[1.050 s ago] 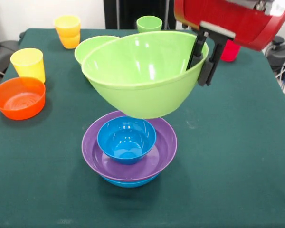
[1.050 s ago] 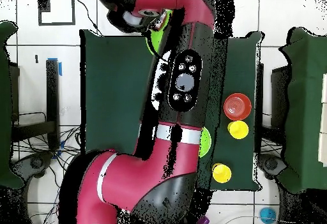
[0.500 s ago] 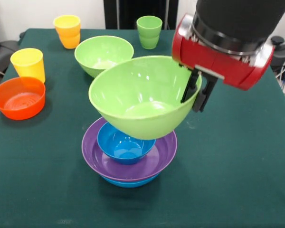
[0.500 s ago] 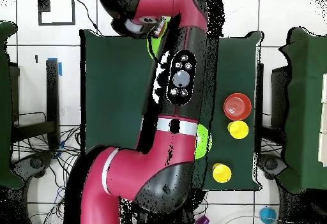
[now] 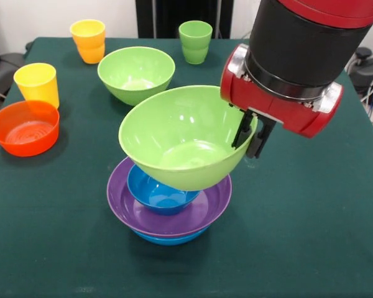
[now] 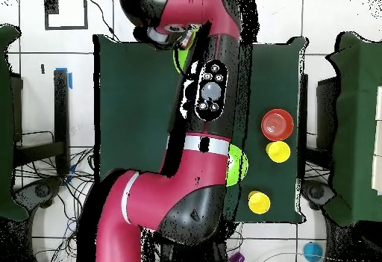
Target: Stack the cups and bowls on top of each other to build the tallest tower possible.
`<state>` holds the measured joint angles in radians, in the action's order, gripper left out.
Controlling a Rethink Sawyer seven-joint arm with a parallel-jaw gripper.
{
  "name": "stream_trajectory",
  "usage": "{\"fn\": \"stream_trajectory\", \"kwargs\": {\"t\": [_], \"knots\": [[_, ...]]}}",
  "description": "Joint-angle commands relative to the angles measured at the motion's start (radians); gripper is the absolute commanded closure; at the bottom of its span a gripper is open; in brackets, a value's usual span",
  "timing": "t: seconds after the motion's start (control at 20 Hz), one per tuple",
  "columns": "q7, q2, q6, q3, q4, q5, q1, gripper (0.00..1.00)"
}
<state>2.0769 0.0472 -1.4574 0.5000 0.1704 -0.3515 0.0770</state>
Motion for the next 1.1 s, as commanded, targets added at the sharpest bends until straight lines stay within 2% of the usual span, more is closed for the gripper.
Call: {"fn": "stream_trajectory", "kwargs": {"t": [0.05,0.75,0.95,1.1], "knots": [[-0.37,-0.025,0.036,-0.059,0.055,0.06,0.028,1.0],[-0.454,-0.056,0.091,-0.083,0.14,0.096,0.052,1.0],[-0.458,-0.094,0.132,-0.096,0.22,0.112,0.036,1.0],[-0.457,-0.09,0.149,-0.103,0.233,0.115,0.032,1.0]]}}
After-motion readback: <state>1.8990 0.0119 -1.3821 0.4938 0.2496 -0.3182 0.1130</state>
